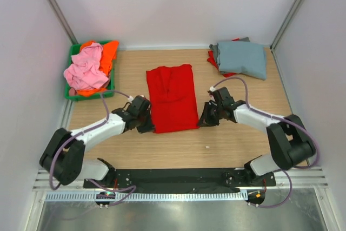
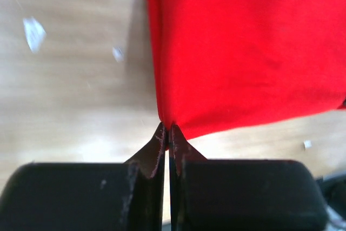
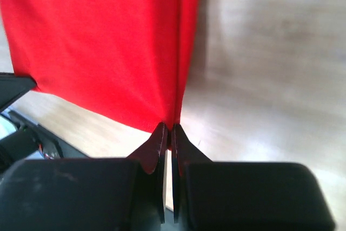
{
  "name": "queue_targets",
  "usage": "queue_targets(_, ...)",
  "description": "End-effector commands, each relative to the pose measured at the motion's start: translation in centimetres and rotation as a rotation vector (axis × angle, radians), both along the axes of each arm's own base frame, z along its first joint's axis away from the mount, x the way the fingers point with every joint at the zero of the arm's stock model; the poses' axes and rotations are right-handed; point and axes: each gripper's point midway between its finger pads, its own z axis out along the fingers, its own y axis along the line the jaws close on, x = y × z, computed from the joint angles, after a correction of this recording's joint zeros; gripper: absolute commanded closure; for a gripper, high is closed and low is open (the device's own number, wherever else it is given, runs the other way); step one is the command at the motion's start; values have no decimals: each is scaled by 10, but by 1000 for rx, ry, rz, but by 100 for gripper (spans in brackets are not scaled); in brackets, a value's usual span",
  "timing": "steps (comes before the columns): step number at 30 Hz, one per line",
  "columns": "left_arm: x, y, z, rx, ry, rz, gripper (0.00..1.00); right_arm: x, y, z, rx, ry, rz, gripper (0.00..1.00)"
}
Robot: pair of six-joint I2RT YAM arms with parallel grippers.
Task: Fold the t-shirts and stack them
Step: Fold the tshirt
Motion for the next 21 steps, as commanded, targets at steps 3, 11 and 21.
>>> queue_targets(3,-40,10,33,38,-21,13,100,-34,-13,43,-26,-83,21,99)
queue_targets(11,-75,23,85,-16,-69,33,100,-87,-10,79,30,-137,-44,98)
queue_targets(21,-49,22,138,62,-162,-5,100,-57,-27,124,-112,-286,-103,99)
